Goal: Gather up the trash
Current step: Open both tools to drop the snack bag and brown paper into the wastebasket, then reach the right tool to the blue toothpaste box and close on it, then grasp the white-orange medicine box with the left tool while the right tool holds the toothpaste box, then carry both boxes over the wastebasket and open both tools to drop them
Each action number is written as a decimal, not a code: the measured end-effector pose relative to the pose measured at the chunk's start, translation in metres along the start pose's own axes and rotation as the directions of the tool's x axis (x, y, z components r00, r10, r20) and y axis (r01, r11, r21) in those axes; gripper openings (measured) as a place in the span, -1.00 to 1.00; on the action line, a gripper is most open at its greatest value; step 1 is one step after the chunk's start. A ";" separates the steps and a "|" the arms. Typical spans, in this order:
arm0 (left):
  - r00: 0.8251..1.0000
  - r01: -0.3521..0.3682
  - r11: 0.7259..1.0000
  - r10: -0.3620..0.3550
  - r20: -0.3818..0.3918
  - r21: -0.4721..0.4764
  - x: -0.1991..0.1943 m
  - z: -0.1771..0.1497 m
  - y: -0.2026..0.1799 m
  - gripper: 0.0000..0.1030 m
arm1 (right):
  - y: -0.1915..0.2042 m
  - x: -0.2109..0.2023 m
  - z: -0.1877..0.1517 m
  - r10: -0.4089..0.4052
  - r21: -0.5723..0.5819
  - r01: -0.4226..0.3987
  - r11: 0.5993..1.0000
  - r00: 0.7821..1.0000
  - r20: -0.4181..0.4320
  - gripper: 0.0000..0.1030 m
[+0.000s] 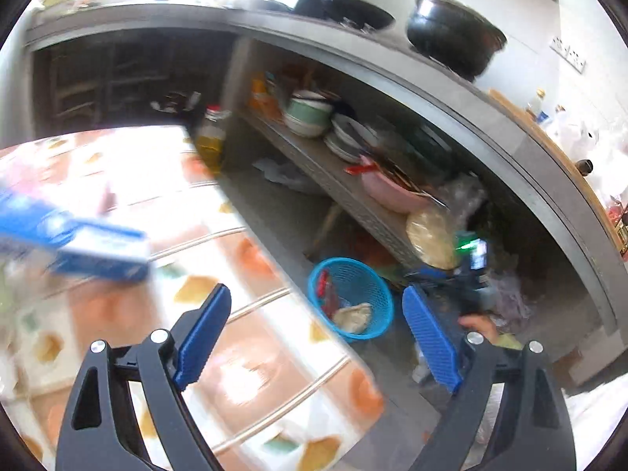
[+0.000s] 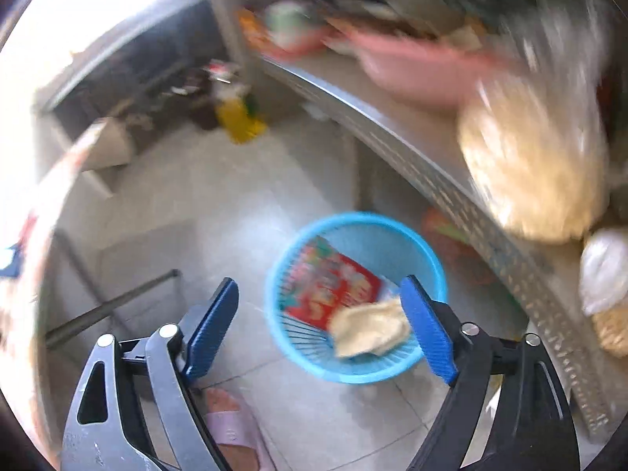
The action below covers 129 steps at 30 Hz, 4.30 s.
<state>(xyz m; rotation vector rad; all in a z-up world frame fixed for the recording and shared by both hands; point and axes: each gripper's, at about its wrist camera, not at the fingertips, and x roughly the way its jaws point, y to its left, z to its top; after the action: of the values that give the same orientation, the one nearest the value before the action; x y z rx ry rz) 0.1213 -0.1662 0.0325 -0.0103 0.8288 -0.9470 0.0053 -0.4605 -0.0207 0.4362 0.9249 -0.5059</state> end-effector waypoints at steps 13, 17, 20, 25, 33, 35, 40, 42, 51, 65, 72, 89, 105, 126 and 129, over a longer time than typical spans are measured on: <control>0.972 -0.124 0.988 0.140 0.187 -0.093 -0.116 -0.071 0.072 0.73 | 0.253 -0.095 0.023 0.468 -0.611 -0.349 0.711 0.883 0.041 0.82; 0.952 -0.155 0.981 0.180 0.247 -0.116 -0.141 -0.082 0.088 0.75 | 0.329 -0.079 0.015 0.474 -0.735 -0.337 0.589 0.880 -0.024 0.83; 0.937 -0.180 0.971 0.218 0.274 -0.157 -0.155 -0.090 0.106 0.77 | 0.378 -0.062 0.009 0.450 -0.807 -0.320 0.497 0.890 -0.075 0.83; 0.923 -0.198 0.946 0.268 0.275 -0.257 -0.168 -0.103 0.140 0.77 | 0.424 -0.037 0.003 0.386 -0.888 -0.265 0.377 0.916 -0.109 0.83; 0.919 -0.168 0.932 0.266 0.291 -0.321 -0.181 -0.110 0.174 0.77 | 0.457 0.001 0.013 0.335 -0.905 -0.310 0.290 0.919 -0.207 0.83; 0.922 -0.151 0.934 0.251 0.295 -0.324 -0.180 -0.109 0.179 0.77 | 0.462 0.007 0.014 0.334 -0.902 -0.331 0.275 0.913 -0.233 0.79; 0.922 -0.143 0.934 0.246 0.299 -0.328 -0.178 -0.108 0.188 0.77 | 0.476 0.012 0.015 0.326 -0.901 -0.357 0.244 0.906 -0.271 0.63; 0.921 -0.137 0.932 0.245 0.303 -0.337 -0.178 -0.108 0.189 0.77 | 0.477 0.013 0.013 0.323 -0.899 -0.369 0.235 0.902 -0.286 0.48; 0.912 -0.155 0.907 0.284 0.295 -0.393 -0.182 -0.107 0.204 0.77 | 0.468 -0.001 0.000 0.341 -0.888 -0.380 0.258 0.896 -0.284 0.13; 0.916 -0.069 0.803 0.286 0.282 -0.592 -0.194 -0.063 0.259 0.77 | 0.428 -0.056 0.016 0.464 -0.727 -0.495 0.477 0.844 -0.270 0.05; 0.960 0.076 0.566 0.182 0.215 -0.821 -0.171 -0.017 0.342 0.77 | 0.402 -0.070 0.009 0.514 -0.621 -0.571 0.537 0.805 -0.295 0.02; 0.992 -0.077 0.275 -0.072 -0.100 -0.958 -0.081 0.003 0.428 0.77 | 0.384 -0.059 0.006 0.536 -0.616 -0.561 0.553 0.806 -0.252 0.02; 0.991 -0.021 0.280 -0.118 -0.056 -0.960 -0.071 -0.005 0.433 0.50 | 0.381 -0.064 0.004 0.539 -0.616 -0.557 0.557 0.807 -0.241 0.01; 0.963 0.194 0.526 0.057 0.262 -0.828 -0.173 0.020 0.371 0.43 | 0.372 -0.065 0.015 0.567 -0.546 -0.581 0.604 0.794 -0.218 -0.01; 0.958 0.194 0.594 0.057 0.281 -0.780 -0.186 0.026 0.343 0.43 | 0.367 -0.071 0.018 0.578 -0.533 -0.586 0.610 0.789 -0.206 -0.01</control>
<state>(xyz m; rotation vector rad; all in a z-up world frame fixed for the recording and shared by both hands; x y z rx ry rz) 0.3251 0.1676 0.0465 -0.9711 0.9348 -0.5413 0.1953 -0.1611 0.0986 0.1593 0.8360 0.3955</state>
